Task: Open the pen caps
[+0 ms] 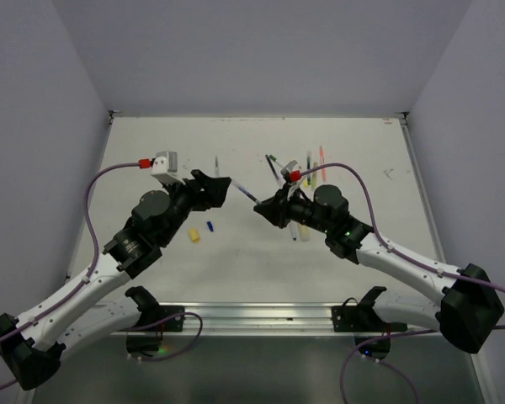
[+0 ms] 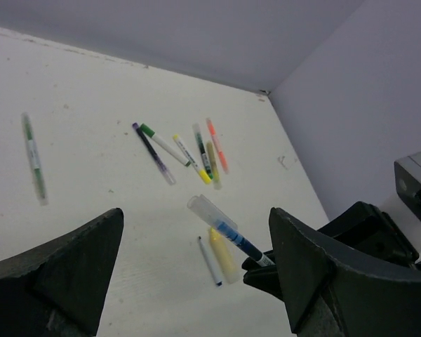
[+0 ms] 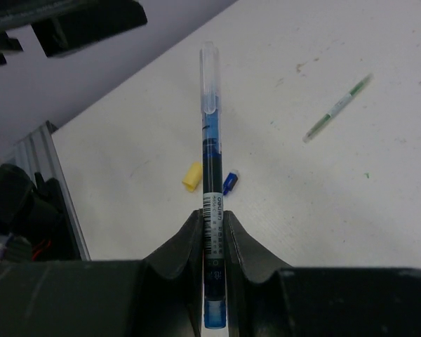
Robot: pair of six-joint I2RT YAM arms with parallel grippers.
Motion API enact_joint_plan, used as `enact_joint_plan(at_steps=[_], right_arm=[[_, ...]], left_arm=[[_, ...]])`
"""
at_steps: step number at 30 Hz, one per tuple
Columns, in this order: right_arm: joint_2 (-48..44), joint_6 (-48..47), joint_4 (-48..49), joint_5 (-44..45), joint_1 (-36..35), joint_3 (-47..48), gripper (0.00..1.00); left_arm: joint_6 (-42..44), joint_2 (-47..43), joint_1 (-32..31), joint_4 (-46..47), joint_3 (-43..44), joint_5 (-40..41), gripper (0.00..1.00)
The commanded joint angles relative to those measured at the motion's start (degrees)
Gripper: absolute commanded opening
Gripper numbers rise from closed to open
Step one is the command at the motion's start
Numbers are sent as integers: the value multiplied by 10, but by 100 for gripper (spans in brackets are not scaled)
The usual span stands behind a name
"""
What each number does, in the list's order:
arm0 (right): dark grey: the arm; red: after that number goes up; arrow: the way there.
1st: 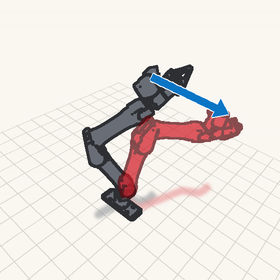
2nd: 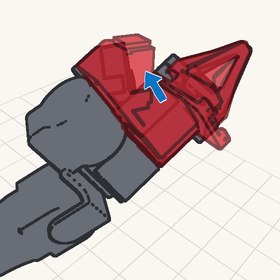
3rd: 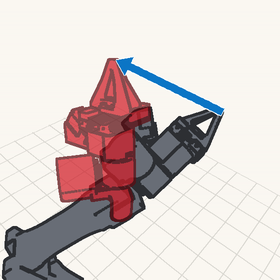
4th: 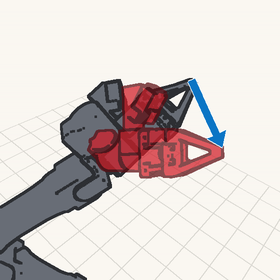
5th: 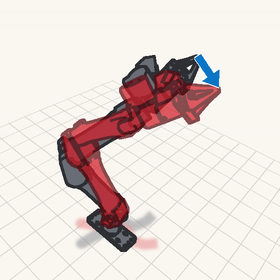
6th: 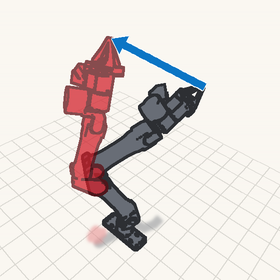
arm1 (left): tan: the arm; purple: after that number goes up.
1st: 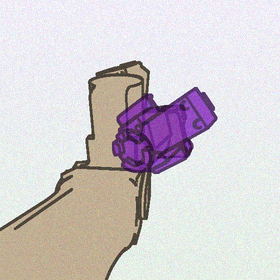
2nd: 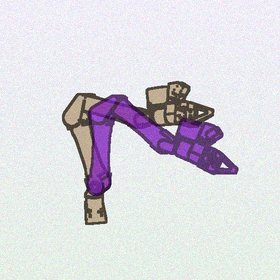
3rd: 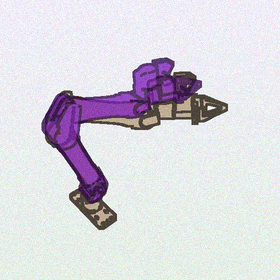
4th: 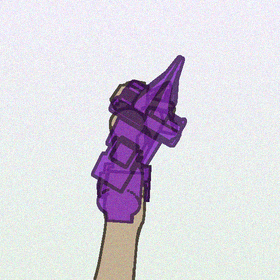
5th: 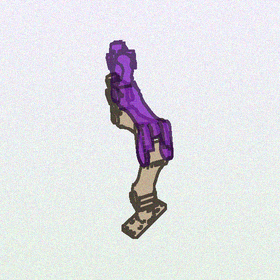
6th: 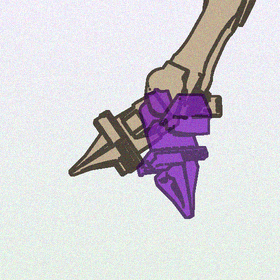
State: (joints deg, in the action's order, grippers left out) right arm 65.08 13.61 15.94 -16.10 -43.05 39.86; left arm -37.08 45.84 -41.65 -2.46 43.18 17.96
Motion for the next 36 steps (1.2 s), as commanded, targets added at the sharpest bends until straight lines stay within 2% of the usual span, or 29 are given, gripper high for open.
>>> enact_joint_plan(at_steps=[1,5,9,15,19,23,26,32,35,36], right_arm=[[-22,103,198,50,-2,-25,0],[-21,180,274,44,-2,-50,0],[5,227,320,-2,-2,-51,0],[50,303,413,-71,-2,-47,0],[71,340,458,-93,-1,-47,0],[80,352,472,-106,-1,-43,0],[85,353,476,-116,-1,-36,0],[105,362,492,-130,-1,-25,0],[114,364,499,-132,-2,-24,0],[116,365,501,-132,-1,-24,0]], left_arm=[[-43,-1,3,133,-17,1,86],[-22,-19,2,174,-42,-6,84],[-6,-23,7,192,-47,-31,84],[-20,-11,54,249,-53,-155,82],[-58,-9,132,307,-71,-272,80],[-62,3,148,343,-66,-328,76],[-87,21,148,362,-68,-351,73],[-119,43,148,404,-82,-378,60],[-124,45,148,413,-85,-383,52],[-125,45,148,415,-85,-383,45]])
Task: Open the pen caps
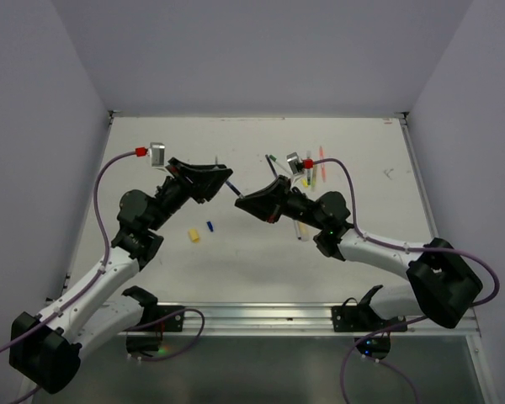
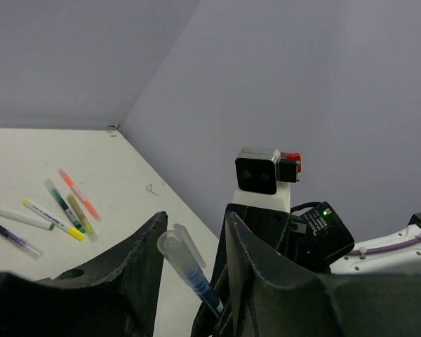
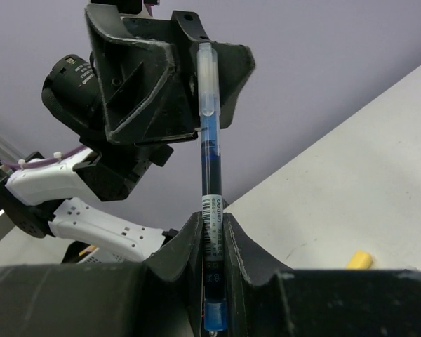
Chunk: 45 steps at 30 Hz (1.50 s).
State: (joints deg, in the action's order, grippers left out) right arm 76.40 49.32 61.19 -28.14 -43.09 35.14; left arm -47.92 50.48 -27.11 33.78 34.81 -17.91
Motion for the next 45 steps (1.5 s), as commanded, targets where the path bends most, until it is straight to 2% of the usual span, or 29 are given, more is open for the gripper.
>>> enact_joint_plan(at_steps=[1,3,8,11,12,14,15,19,23,30,38,41,45], right_arm=[[7,12,56,-11,-2,22,0],[10,17,67,-11,-2,20,0],[17,22,76,-9,-1,21,0],[17,8,64,-13,-1,22,0],[16,0,59,-16,-1,22,0],[7,-34,16,-19,-1,23,11],[-5,-48,-4,-20,-2,26,25],[-46,-165,-184,-12,-2,66,55],[-65,-242,-306,12,-2,108,66],[-49,-304,-395,27,-15,166,68],[-17,-338,-415,52,-33,190,67],[-3,-346,-420,56,-37,201,63],[4,-359,-423,68,-40,210,51]], left_arm=[[-17,0,2,53,-2,-27,41],[-18,-2,2,53,-1,-27,29],[-19,-5,2,52,-3,-29,15],[-17,-9,2,45,-3,-26,1],[-14,-13,2,43,-1,-25,0],[1,-15,2,24,3,-17,0],[8,-18,2,16,7,-15,0],[36,-22,2,-34,19,6,0],[39,-18,1,-50,21,10,0],[32,-6,-3,-47,23,19,0],[33,0,-15,-45,27,32,0],[33,0,-21,-45,24,36,0],[34,1,-23,-49,18,45,0]])
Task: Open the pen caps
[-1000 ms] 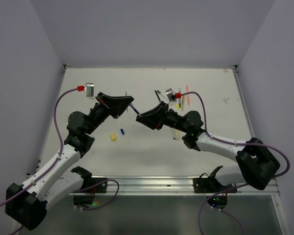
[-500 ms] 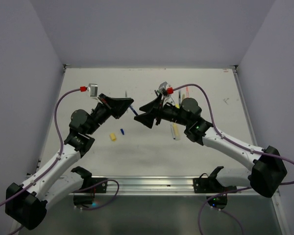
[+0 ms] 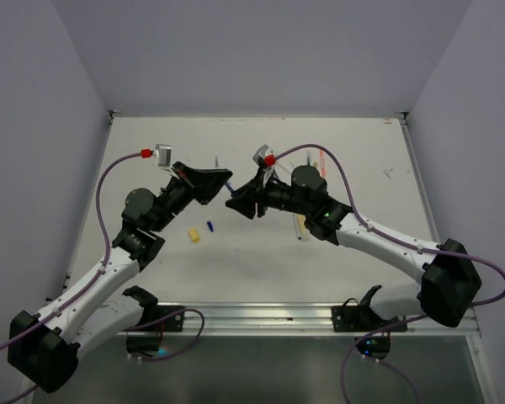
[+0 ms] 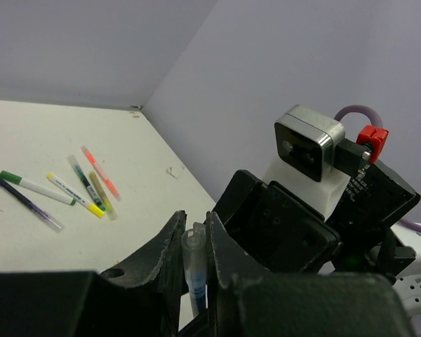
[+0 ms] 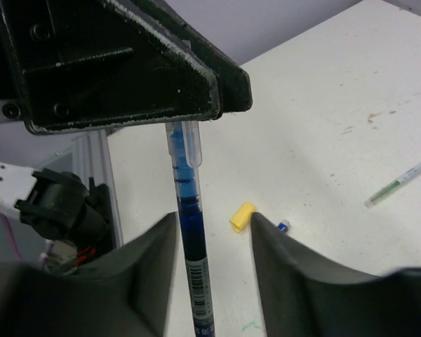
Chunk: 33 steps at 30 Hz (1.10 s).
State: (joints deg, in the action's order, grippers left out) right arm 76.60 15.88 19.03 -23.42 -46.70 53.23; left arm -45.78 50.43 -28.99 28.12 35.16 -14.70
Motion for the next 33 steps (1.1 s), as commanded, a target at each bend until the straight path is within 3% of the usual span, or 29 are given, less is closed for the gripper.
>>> enact_joint_plan(at_steps=[1,4,5,6,17,21,24,33], right_arm=[[3,-29,-5,21,-5,30,39],[0,-44,-21,33,-8,21,16],[-1,-49,-26,39,-9,17,4],[-7,-57,-36,53,-9,6,0],[-36,-75,-111,177,-16,-88,0],[-43,-59,-110,159,-16,-122,0],[-54,-23,-110,166,-15,-146,0],[-18,78,-219,310,8,-132,0]], left_arm=[[13,0,-5,5,14,17,0],[12,-5,-5,4,6,44,0],[13,-10,-5,4,2,55,0],[13,-17,-5,0,1,83,0],[-5,-40,-17,4,-6,314,0],[7,-25,-17,48,1,309,0],[25,1,-18,8,39,282,0],[28,130,-19,-278,91,193,2]])
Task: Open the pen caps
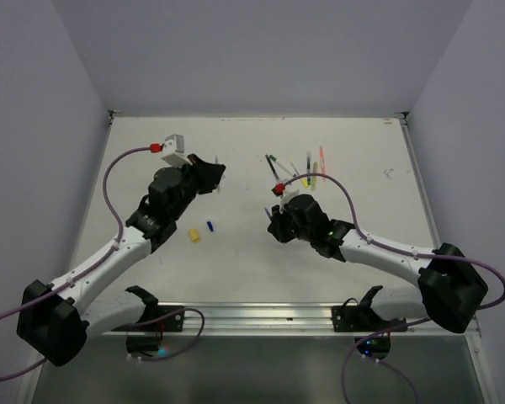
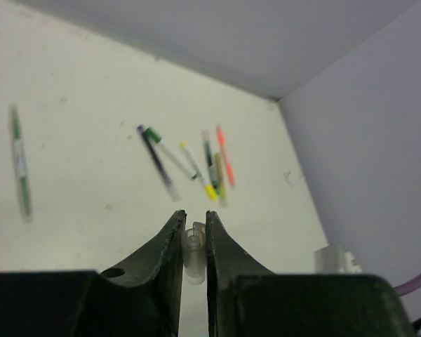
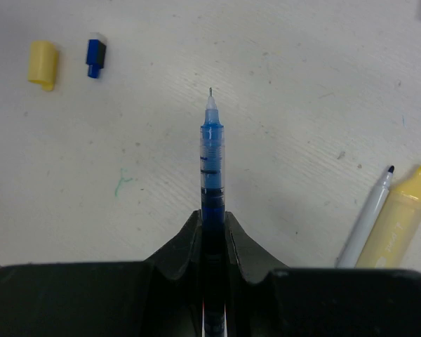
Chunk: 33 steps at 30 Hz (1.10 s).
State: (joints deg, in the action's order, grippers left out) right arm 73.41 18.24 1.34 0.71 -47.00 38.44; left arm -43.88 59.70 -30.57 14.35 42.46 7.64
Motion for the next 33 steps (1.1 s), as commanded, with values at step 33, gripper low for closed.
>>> enact_joint_plan(at_steps=[33], right_arm=[[126,73,-68,87,67,73,36]], left_arm=[[20,322,-68,-337,85,62,30]])
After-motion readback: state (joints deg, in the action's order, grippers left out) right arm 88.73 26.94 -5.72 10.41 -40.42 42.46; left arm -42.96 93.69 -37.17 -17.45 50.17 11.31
